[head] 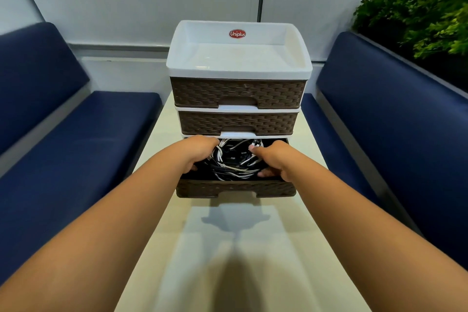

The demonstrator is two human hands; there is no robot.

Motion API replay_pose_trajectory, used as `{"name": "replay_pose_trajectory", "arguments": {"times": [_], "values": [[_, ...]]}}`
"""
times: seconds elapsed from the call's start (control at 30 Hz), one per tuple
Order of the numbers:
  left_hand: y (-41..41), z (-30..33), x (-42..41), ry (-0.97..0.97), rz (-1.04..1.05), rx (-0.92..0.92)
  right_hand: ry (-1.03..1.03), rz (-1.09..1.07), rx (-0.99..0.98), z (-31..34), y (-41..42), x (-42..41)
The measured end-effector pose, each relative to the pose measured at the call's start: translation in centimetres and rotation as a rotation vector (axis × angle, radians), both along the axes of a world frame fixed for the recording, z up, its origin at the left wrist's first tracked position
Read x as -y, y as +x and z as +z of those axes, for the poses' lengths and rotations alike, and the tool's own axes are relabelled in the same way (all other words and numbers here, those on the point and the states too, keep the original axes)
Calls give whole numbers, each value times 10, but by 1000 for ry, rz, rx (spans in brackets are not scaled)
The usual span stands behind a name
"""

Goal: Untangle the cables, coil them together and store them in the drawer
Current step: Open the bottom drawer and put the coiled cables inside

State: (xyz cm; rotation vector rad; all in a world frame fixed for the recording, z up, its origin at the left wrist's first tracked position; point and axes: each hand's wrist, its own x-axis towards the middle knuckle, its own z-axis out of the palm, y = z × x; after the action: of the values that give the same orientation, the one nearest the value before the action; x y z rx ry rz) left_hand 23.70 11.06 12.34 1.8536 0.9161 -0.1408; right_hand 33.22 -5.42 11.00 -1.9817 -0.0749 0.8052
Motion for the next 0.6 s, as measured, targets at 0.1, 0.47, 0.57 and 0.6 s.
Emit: {"name": "replay_pose_trajectory", "arguments": {"times": [0.1,0.47,0.57,0.6], "values": [[-17,15,-3,184,-46,34,-169,96,326,13,-5,21],[-124,-33,-12,307,14,268,-44,10,578,-41,-48,117],[-121,-46,-8,332,62,315,-43,-55,610,-50,-43,111],[-119,-48,-7,342,78,328,-37,-68,617,-50,-40,110]]}}
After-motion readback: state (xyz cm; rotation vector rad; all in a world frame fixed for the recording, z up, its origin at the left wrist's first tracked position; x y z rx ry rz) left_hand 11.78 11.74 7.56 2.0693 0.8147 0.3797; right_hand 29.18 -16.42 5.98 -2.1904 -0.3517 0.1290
